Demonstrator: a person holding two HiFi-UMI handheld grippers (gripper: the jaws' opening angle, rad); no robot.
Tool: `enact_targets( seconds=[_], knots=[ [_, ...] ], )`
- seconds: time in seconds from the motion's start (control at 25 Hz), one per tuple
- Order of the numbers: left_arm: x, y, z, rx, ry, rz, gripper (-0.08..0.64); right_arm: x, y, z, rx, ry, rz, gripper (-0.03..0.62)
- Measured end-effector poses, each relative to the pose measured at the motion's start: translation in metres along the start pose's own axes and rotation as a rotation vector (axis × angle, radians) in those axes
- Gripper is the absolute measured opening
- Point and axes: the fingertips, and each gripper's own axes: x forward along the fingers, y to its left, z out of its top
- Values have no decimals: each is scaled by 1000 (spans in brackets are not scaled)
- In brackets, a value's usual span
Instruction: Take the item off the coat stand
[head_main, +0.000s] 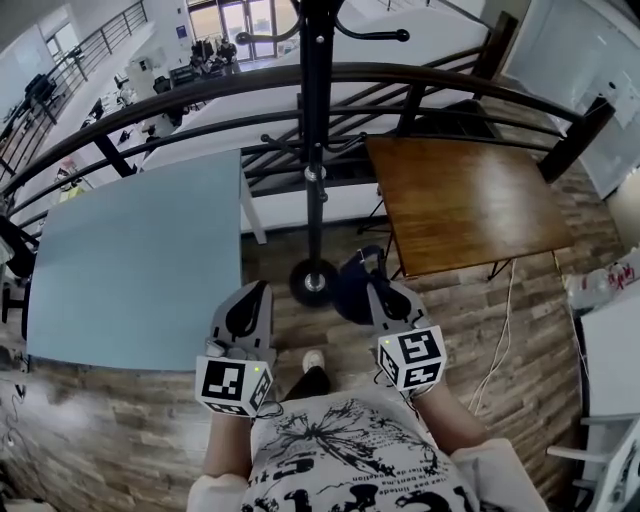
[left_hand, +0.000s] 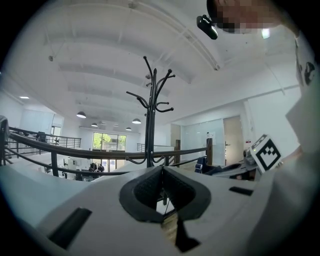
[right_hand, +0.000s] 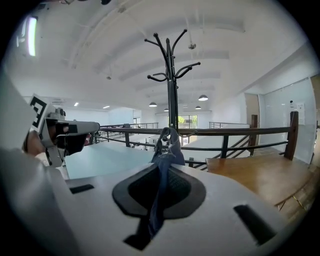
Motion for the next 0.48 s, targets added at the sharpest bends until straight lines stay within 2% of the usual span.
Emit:
enact_targets(
  seconds=[0.48],
  knots=[
    [-16, -25, 13, 21, -10, -1, 5, -35, -7, 36, -17, -127, -5, 5]
  ],
)
